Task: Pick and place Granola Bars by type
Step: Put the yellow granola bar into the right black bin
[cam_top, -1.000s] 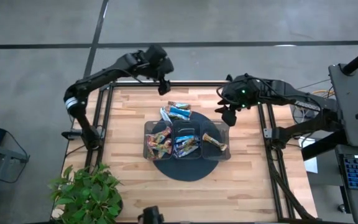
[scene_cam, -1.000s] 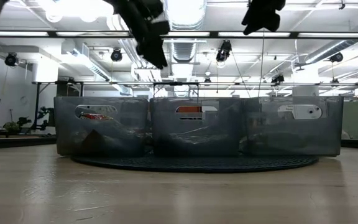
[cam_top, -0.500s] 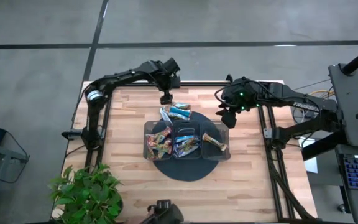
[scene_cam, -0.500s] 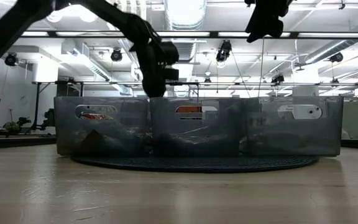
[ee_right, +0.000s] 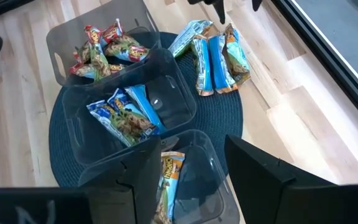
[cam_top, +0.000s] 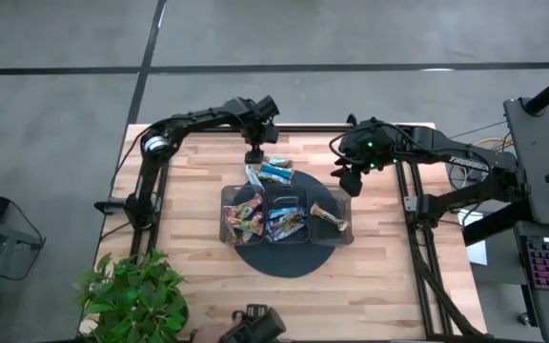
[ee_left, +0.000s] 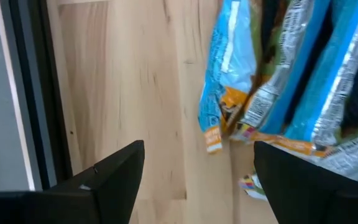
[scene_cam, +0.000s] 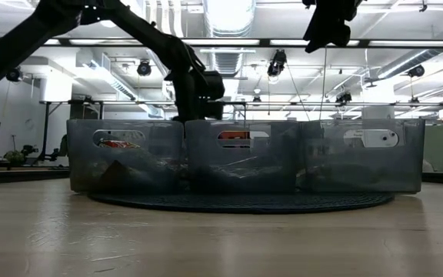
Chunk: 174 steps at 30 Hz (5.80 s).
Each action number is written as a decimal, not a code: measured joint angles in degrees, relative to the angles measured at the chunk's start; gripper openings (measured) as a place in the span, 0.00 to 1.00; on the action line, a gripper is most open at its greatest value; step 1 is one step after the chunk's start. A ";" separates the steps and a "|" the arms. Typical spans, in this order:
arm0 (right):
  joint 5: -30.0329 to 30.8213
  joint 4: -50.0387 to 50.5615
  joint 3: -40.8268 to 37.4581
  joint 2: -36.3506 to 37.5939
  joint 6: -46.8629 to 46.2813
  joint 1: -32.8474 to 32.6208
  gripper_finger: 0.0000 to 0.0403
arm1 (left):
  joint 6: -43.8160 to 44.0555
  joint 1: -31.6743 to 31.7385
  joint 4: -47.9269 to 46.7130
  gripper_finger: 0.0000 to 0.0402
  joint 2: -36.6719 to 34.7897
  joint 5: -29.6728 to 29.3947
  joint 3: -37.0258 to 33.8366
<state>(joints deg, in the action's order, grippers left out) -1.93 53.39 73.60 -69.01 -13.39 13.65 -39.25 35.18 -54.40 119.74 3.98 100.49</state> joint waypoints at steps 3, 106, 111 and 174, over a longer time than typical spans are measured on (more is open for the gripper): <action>0.00 0.02 0.00 0.00 -0.15 0.00 0.42 | -0.04 0.00 1.15 0.69 0.62 0.11 0.00; 0.94 7.19 2.56 16.19 2.63 0.00 0.03 | 9.60 -13.07 -9.76 0.03 4.93 20.70 27.15; 2.04 12.68 2.56 18.97 1.12 0.00 0.03 | 11.98 -17.74 -7.07 0.03 4.93 21.08 28.84; 3.56 13.23 1.99 21.99 0.29 0.01 0.03 | 25.62 -18.17 5.81 0.00 1.97 16.53 22.40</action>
<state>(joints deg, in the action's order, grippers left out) 1.63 66.62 75.59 -47.03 -13.10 13.66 -13.63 17.01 -48.60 121.71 20.51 122.89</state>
